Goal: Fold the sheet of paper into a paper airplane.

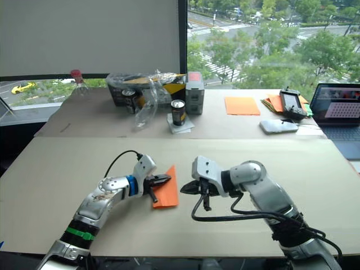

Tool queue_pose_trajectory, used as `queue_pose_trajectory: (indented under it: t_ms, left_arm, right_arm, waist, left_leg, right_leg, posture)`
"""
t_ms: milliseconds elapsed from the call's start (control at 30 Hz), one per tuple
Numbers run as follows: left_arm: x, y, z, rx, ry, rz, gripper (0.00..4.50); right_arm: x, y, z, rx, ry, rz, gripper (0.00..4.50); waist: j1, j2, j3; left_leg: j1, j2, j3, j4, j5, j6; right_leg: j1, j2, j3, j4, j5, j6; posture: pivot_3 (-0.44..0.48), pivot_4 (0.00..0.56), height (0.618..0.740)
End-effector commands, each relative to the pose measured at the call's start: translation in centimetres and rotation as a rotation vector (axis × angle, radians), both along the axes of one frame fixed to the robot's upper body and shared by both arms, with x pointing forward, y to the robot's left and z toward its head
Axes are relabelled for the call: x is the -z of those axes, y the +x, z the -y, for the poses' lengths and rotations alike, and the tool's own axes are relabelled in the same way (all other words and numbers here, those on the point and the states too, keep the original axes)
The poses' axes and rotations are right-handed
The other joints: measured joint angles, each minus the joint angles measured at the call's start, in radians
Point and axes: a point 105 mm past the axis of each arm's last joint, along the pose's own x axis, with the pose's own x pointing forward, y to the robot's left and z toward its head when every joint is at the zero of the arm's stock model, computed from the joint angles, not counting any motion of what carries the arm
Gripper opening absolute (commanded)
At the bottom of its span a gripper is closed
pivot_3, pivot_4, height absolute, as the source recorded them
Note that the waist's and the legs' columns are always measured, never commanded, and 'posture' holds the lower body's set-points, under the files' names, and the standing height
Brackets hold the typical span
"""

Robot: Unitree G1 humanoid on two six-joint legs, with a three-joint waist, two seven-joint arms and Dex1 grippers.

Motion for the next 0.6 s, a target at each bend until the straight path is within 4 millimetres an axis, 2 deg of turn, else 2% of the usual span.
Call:
queue_pose_trajectory:
  t_ms: [33, 133, 333, 433, 600]
  left_arm:
    - [-2.0, 0.0, -0.8, 0.018, -0.013, 0.050, 0.02]
    - [-4.3, 0.1, -1.6, 0.018, -0.038, 0.090, 0.02]
    - [-8.2, 0.4, -3.4, -0.006, -0.128, 0.096, 0.02]
    - [-9.0, 0.8, -4.3, -0.020, -0.154, 0.075, 0.02]
    - [-8.5, 1.3, -4.8, -0.008, -0.141, -0.047, 1.54]
  right_arm:
    - [-1.3, 1.4, -0.5, 0.081, 0.010, 0.075, 0.00]
    - [-0.1, 2.5, -0.6, 0.157, -0.016, 0.075, 0.00]
    - [0.6, 2.2, -0.8, 0.169, -0.020, 0.062, 0.00]
    - [0.3, 1.6, -0.9, 0.151, -0.009, 0.065, 0.00]
    - [0.0, 1.1, -0.2, 0.144, -0.025, 0.074, 0.00]
  waist:
    - [-0.001, 0.000, 0.000]
    - [-0.001, -0.001, 0.001]
    - [0.004, -0.001, 0.001]
    - [0.002, -0.001, 0.001]
    - [0.001, -0.001, 0.001]
  left_leg:
    - [0.000, 0.000, 0.000, 0.000, 0.000, 0.000]
    - [-0.002, 0.000, 0.000, 0.000, 0.000, 0.000]
    - [-0.012, 0.000, 0.000, 0.003, 0.000, 0.000]
    - [-0.018, 0.000, 0.000, 0.008, 0.000, 0.000]
    - [-0.017, 0.000, 0.000, 0.008, 0.000, 0.000]
  right_leg:
    - [0.000, 0.000, 0.000, 0.000, 0.000, 0.000]
    - [-0.003, 0.000, 0.000, 0.000, 0.000, 0.000]
    - [-0.011, -0.001, 0.000, 0.002, 0.000, 0.000]
    - [-0.017, -0.001, 0.000, 0.005, 0.001, -0.001]
    - [-0.017, 0.000, 0.000, 0.006, 0.001, -0.001]
  posture:
    - [0.000, 0.150, 0.730]
    - [0.000, 0.150, 0.730]
    - [0.000, 0.150, 0.730]
    - [0.000, 0.150, 0.730]
    - [0.000, 0.150, 0.730]
